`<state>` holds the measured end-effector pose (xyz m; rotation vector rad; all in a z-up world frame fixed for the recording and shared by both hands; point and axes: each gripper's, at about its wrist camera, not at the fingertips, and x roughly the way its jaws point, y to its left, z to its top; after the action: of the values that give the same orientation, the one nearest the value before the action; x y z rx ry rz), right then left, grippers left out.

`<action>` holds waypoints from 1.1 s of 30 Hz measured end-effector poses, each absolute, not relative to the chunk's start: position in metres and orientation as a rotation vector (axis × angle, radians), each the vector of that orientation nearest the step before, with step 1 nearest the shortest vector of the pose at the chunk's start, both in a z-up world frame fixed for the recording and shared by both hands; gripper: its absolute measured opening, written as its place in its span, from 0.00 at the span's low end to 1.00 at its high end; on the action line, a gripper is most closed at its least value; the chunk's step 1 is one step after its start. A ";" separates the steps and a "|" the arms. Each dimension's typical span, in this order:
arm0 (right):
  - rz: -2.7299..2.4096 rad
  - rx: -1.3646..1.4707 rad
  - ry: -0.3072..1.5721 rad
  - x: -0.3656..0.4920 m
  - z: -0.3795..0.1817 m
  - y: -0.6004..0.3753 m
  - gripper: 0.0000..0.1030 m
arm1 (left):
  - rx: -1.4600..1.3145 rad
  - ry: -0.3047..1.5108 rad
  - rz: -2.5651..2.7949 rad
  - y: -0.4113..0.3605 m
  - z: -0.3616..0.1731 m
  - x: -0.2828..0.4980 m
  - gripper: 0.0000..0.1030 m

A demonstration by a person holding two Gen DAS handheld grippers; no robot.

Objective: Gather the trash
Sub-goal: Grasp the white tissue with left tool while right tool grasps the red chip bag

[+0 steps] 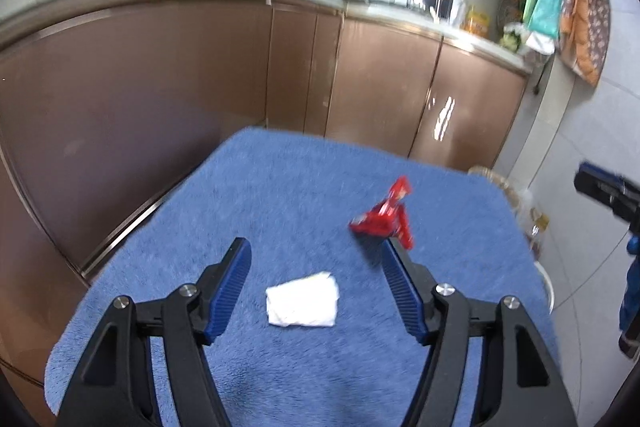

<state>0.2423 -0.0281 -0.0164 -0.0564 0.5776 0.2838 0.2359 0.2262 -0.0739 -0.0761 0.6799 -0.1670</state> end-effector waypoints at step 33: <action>0.439 0.017 0.845 0.377 -0.137 0.071 0.67 | -0.014 0.876 -0.255 0.214 -0.176 0.285 0.32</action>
<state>0.3769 0.0712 -0.1371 0.0172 0.8452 0.4390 0.2853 0.2142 -0.1761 -0.0138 0.8756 -0.2551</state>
